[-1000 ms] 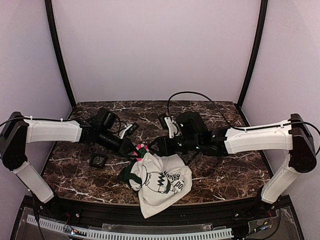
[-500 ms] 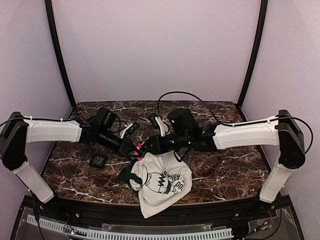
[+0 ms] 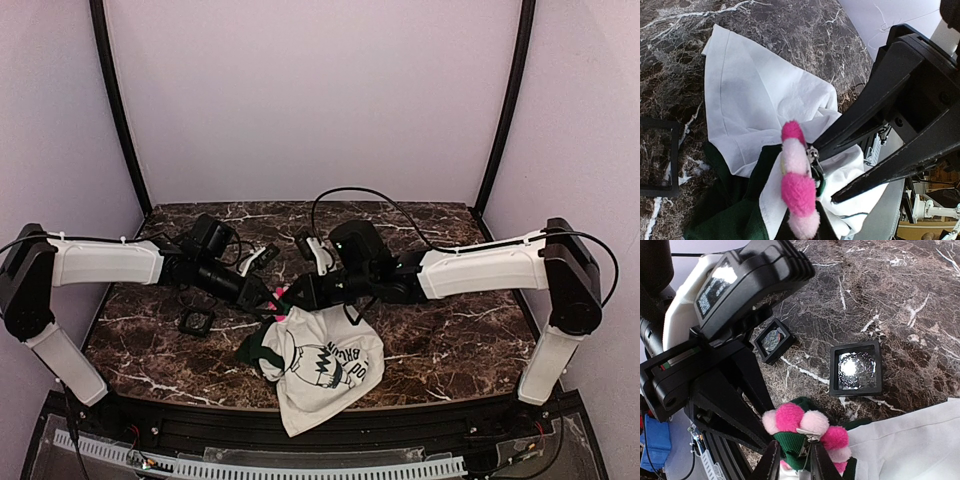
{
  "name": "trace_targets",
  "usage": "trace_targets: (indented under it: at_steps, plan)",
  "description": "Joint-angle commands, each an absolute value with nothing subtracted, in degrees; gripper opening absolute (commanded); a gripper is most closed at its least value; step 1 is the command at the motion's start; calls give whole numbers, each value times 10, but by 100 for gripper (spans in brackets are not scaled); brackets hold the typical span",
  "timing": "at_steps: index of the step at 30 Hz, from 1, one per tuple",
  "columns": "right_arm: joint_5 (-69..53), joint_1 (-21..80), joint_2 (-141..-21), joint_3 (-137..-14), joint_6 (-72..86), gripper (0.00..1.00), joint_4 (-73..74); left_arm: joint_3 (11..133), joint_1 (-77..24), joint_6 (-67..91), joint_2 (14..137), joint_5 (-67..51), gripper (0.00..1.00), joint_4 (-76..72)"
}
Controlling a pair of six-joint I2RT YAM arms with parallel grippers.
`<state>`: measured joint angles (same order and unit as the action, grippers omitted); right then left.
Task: Remove the brooch from the garment
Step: Open the brooch on the crumpled clothing.
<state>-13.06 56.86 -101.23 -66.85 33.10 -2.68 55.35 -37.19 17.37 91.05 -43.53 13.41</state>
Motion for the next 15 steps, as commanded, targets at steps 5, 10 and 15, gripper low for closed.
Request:
trace_targets:
  at_steps: [5,10,15]
  plan:
    - [-143,564,-1026,-677,346,6,-27,555,-375,173,892,-450,1,116]
    - [-138,565,-1022,-667,356,0,-45,548,-375,185,892,-462,1,97]
    - [-114,571,-1014,-653,361,0,-61,544,-375,207,899,-489,12,72]
